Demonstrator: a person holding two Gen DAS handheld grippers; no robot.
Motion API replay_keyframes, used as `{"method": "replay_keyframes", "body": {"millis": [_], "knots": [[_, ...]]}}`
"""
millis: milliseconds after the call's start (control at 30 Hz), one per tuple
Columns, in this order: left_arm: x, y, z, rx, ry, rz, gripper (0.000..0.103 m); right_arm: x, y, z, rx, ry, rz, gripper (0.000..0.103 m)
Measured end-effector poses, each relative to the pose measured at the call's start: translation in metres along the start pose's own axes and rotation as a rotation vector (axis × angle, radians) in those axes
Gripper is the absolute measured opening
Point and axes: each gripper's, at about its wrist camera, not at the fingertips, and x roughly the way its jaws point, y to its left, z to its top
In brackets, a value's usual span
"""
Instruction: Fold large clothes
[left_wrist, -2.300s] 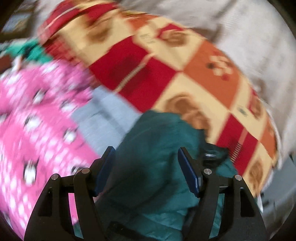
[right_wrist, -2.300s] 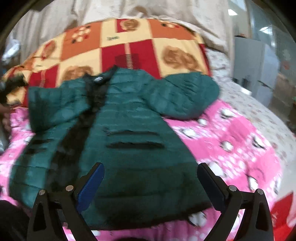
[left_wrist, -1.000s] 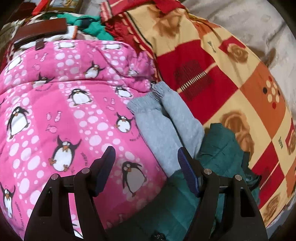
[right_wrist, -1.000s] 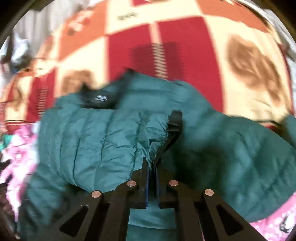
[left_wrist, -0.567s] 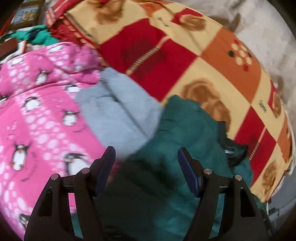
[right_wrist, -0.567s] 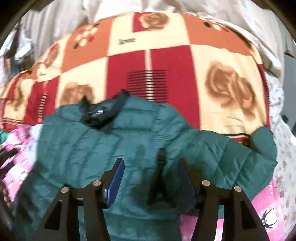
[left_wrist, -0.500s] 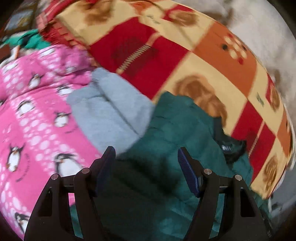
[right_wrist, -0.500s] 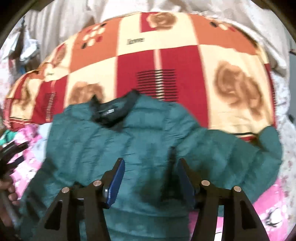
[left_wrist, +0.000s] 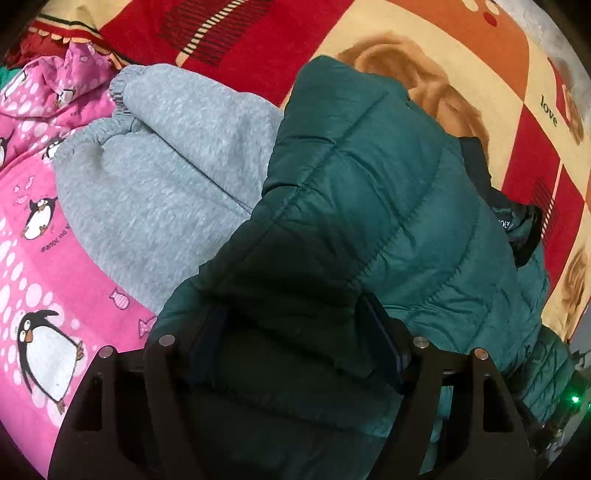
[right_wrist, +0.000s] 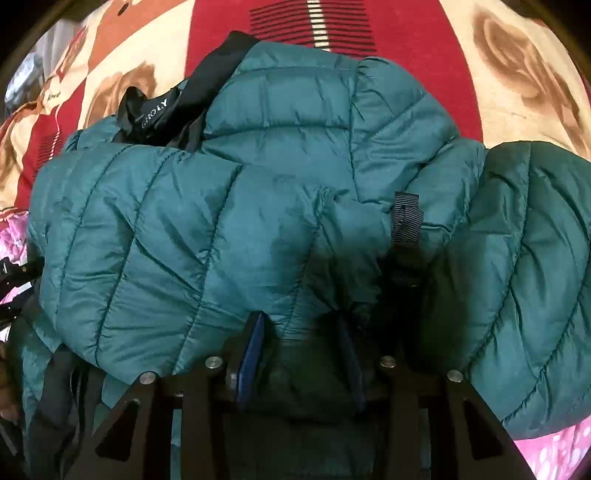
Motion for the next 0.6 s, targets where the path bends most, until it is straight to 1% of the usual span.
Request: {"method": "replay_keyframes", "body": {"millis": [67, 133, 167, 233, 300, 333, 367, 433, 467, 500, 533, 600], "knots": [[-0.014, 0.001, -0.001, 0.003, -0.025, 0.007, 0.074, -0.017, 0.001, -0.002, -0.001, 0.010, -0.005, 0.040], [-0.035, -0.003, -0.006, 0.033, -0.078, 0.011, 0.074, -0.048, -0.001, -0.009, -0.017, -0.026, -0.006, 0.040], [-0.049, -0.005, -0.010, 0.061, -0.108, 0.010, 0.074, -0.072, -0.005, -0.016, -0.024, -0.056, -0.016, 0.040], [-0.075, -0.010, -0.022, 0.113, -0.139, -0.004, 0.074, -0.101, -0.016, -0.029, -0.011, -0.071, -0.022, 0.041], [-0.098, -0.011, -0.038, 0.148, -0.154, -0.039, 0.074, -0.138, -0.035, -0.052, 0.021, -0.076, -0.043, 0.042], [-0.109, -0.015, -0.048, 0.170, -0.165, -0.057, 0.074, -0.148, -0.045, -0.061, 0.038, -0.074, -0.064, 0.044], [-0.124, -0.020, -0.062, 0.213, -0.181, -0.078, 0.074, -0.164, -0.056, -0.078, 0.067, -0.072, -0.085, 0.044], [-0.146, -0.030, -0.087, 0.277, -0.202, -0.105, 0.074, -0.185, -0.072, -0.105, 0.104, -0.077, -0.098, 0.044], [-0.151, -0.037, -0.094, 0.293, -0.206, -0.118, 0.074, -0.195, -0.080, -0.118, 0.122, -0.077, -0.102, 0.044], [-0.160, -0.043, -0.106, 0.310, -0.213, -0.138, 0.074, -0.210, -0.086, -0.134, 0.151, -0.081, -0.090, 0.044], [-0.170, -0.045, -0.113, 0.313, -0.217, -0.155, 0.074, -0.218, -0.091, -0.143, 0.173, -0.091, -0.074, 0.044], [-0.181, -0.053, -0.119, 0.291, -0.218, -0.201, 0.074, -0.238, -0.094, -0.161, 0.227, -0.138, -0.004, 0.044]]}}
